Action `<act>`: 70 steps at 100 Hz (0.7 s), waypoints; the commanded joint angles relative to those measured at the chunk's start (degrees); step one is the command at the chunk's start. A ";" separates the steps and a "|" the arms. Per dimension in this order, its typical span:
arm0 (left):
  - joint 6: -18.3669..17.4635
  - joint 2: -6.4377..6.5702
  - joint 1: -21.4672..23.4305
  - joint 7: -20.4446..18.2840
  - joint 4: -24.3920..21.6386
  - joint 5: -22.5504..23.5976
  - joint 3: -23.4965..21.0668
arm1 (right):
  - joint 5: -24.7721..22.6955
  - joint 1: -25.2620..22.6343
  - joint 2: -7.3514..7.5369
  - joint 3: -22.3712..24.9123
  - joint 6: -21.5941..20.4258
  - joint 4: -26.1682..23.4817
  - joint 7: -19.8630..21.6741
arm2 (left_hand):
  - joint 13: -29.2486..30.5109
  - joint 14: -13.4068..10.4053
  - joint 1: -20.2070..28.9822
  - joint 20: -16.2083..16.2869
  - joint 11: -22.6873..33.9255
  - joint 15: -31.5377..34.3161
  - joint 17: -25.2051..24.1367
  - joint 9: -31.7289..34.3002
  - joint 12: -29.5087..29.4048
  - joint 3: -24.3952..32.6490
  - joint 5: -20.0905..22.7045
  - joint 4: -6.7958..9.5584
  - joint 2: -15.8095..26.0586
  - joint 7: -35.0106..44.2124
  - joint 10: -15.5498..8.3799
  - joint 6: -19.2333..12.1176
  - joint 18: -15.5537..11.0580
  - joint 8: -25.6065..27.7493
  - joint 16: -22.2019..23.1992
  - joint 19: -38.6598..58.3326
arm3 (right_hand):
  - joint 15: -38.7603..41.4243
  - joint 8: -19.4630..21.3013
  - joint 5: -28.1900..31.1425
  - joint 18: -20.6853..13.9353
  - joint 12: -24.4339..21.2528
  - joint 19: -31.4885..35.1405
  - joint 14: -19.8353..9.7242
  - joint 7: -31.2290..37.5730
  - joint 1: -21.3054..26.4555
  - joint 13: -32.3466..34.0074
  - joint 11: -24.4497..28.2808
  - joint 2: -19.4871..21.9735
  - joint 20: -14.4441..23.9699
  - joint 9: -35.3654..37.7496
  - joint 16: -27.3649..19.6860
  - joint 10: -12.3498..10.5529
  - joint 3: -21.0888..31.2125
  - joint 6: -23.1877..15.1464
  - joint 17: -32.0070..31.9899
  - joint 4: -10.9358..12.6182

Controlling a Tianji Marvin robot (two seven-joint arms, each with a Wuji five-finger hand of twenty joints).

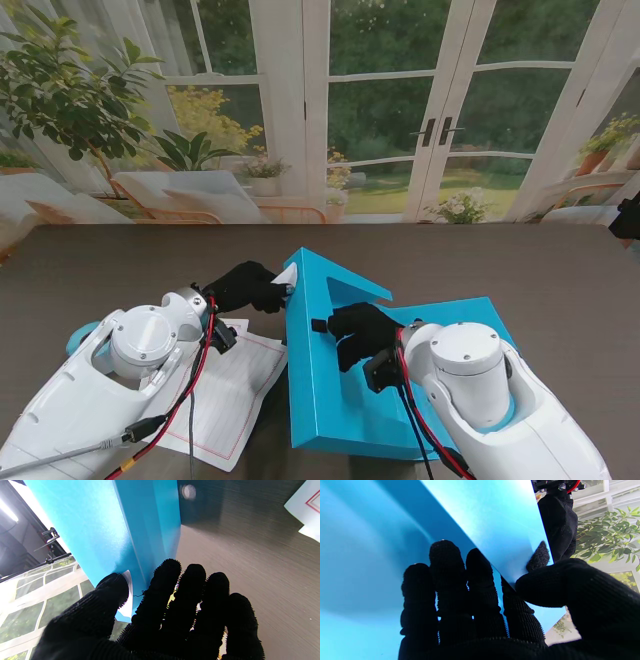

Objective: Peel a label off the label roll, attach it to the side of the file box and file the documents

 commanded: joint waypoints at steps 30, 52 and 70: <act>-1.02 0.74 -1.91 -3.17 1.25 2.91 1.00 | 0.00 -0.20 0.75 0.10 -1.21 -0.46 3.72 | 0.18 4.88 -0.51 0.88 0.80 3.13 -2.26 -0.70 0.99 -0.52 -0.60 2.14 1.89 -1.65 0.38 -2.09 -4.02 0.47 1.01 0.85 | 0.77 1.50 2.23 -1.65 1.03 1.15 -0.48 1.29 1.26 2.70 -0.92 -2.81 -0.41 1.88 0.34 -1.18 0.92 -4.15 -5.22 2.05; -3.06 1.35 -2.16 -4.18 1.85 5.82 0.93 | 0.19 -0.25 0.99 0.43 -1.20 -0.46 4.56 | -0.76 4.58 0.05 0.80 0.56 2.84 -2.86 -1.97 0.96 -0.79 -1.69 1.79 1.77 -2.52 -0.02 -2.62 -4.78 0.21 0.91 0.62 | 0.71 1.53 2.16 -1.96 1.10 0.96 -0.43 1.22 1.29 2.66 -0.98 -2.61 -0.52 1.77 0.32 -1.02 1.10 -4.12 -5.23 2.14; -4.23 1.42 -1.78 -3.87 2.03 6.60 0.62 | 1.08 -0.45 0.92 0.75 -0.79 -0.62 4.59 | -1.14 4.50 0.40 0.77 0.62 2.75 -3.12 -2.18 0.95 -0.93 -1.81 1.55 1.69 -2.67 -0.04 -2.61 -5.03 0.13 0.87 0.56 | 0.64 1.60 2.01 -2.04 1.13 0.88 -0.28 1.14 1.28 2.57 -1.06 -2.49 -0.59 1.67 0.31 -0.84 1.25 -3.89 -5.27 2.22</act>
